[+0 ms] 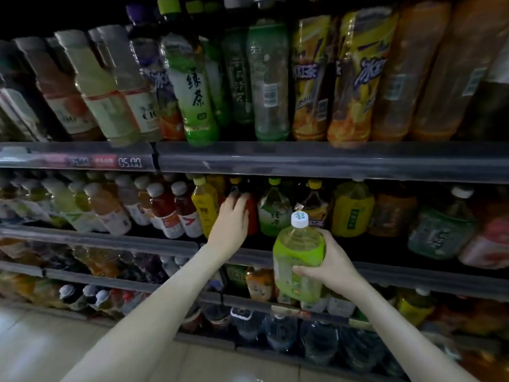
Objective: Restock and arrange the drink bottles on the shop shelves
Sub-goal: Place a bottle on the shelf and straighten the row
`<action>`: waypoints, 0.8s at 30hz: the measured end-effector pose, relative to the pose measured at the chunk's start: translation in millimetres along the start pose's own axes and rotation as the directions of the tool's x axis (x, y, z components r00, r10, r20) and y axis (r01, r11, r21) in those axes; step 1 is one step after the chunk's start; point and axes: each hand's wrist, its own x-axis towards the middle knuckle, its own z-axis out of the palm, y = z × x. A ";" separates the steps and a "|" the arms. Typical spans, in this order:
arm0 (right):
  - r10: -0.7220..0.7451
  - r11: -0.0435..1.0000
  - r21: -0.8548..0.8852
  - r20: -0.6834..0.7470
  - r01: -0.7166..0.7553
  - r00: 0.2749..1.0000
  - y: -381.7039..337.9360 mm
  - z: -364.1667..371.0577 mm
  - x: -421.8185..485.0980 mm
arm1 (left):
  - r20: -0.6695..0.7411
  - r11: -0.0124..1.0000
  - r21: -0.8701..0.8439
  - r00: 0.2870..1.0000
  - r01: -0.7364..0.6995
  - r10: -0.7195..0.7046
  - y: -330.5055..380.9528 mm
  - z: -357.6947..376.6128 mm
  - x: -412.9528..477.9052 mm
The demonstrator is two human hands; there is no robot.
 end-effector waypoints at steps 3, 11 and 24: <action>0.037 0.999 0.026 -0.066 -0.035 0.997 -5.4 5.5 -1.4 | 0.040 0.998 -0.011 0.997 0.060 -0.059 -7.4 5.9 22.4; 0.043 0.999 -0.013 -0.122 -0.045 0.992 -15.1 8.6 -4.5 | 0.046 0.932 -0.295 0.977 0.211 -0.206 -24.5 32.2 59.5; -0.007 0.993 -0.119 -0.230 -0.020 0.973 -16.4 12.8 2.6 | -0.013 0.960 0.238 0.988 -0.147 0.155 -26.7 15.5 9.6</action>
